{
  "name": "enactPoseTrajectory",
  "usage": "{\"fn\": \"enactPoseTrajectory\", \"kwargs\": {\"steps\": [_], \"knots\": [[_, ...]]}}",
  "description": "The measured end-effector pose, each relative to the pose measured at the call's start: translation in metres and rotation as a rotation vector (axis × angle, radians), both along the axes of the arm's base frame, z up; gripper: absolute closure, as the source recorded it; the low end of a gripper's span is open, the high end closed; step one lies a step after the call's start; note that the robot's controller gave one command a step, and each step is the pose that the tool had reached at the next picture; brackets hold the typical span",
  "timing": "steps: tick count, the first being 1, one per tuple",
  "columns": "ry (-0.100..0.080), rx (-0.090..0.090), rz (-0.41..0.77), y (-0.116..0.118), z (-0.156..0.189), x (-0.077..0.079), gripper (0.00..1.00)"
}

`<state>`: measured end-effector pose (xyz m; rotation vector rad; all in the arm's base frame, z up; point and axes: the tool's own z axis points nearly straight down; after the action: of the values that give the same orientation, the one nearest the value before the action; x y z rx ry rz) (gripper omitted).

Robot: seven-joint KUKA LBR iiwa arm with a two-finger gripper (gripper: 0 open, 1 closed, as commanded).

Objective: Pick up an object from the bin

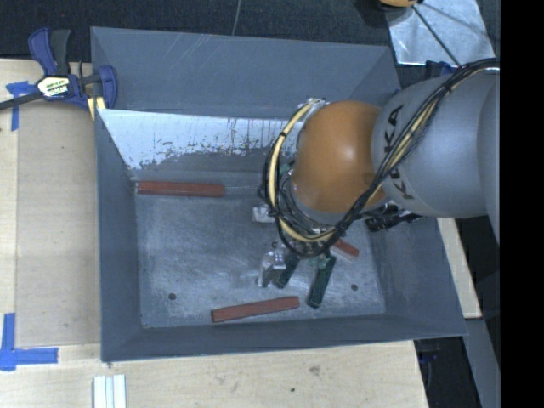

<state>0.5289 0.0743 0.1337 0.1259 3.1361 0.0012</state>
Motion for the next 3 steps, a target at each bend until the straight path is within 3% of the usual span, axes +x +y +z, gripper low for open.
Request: {"fn": "enactPoseTrajectory", "kwargs": {"steps": [1,2,3], "knots": [[0.003,0.0,-0.001,-0.001,-0.005,-0.001,0.0],[-0.029,0.0,0.134,-0.059,-0.056,0.003,1.0],[-0.029,0.0,0.133,-0.059,-0.056,0.003,1.0]]}}
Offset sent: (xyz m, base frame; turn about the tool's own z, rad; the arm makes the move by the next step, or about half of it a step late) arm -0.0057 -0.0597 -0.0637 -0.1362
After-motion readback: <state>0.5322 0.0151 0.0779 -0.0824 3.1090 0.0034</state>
